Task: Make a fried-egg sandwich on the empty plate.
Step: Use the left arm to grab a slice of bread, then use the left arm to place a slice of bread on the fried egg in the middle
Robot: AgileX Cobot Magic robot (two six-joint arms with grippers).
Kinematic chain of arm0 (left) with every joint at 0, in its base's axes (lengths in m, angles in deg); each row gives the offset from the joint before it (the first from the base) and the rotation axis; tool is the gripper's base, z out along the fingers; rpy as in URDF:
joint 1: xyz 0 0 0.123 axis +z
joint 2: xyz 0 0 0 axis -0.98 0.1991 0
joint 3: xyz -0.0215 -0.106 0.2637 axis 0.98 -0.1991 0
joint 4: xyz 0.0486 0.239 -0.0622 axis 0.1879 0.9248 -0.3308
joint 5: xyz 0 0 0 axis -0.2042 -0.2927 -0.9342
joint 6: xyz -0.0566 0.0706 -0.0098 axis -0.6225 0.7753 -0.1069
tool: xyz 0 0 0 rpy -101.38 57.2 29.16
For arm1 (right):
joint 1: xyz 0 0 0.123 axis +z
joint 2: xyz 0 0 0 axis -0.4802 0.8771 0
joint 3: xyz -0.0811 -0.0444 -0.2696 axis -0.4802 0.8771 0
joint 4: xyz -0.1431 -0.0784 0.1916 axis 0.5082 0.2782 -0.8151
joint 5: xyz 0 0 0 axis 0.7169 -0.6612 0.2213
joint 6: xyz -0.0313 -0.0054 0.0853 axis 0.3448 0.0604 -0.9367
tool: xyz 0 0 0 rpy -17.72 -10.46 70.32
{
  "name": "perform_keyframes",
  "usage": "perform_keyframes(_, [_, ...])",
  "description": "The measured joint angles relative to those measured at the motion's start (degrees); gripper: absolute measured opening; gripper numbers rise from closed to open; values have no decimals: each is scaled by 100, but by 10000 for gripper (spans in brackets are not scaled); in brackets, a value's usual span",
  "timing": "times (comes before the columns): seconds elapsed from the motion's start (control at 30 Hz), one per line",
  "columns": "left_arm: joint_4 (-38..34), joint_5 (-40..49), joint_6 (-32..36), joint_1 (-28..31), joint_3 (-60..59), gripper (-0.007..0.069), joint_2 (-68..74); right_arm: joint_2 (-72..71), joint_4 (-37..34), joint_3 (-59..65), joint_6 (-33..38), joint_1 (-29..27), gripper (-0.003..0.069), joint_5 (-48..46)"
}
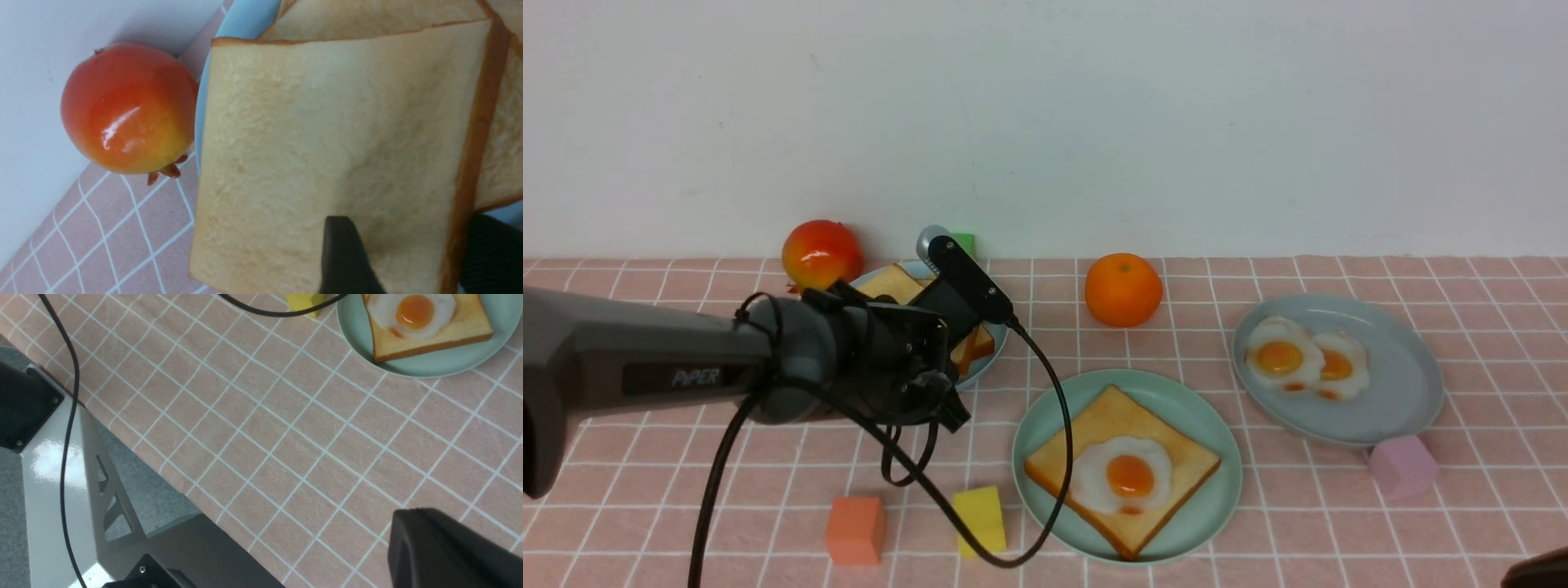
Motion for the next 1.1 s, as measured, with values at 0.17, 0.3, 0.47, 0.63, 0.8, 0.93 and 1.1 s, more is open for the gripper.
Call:
perform_keyframes(0.17, [11,0,-63,0,0,277,0,0,-28,0,0,0,11,0])
perform_keyframes(0.3, [37,25,-70,0,0,159,0,0,-36,0,0,0,13,0])
perform_keyframes(0.47, [38,154,-70,0,0,107,0,0,-84,0,0,0,15,0])
perform_keyframes(0.63, [-74,168,-70,0,0,107,-38,0,-84,0,0,0,15,0])
perform_keyframes(0.8, [-233,162,-75,0,0,107,-252,0,-84,0,0,0,17,-2])
perform_keyframes(0.93, [-269,158,-75,0,0,107,-556,0,-84,0,0,0,18,-2])
perform_keyframes(1.1, [-325,181,-75,0,0,107,-799,0,-84,0,0,0,18,-2])
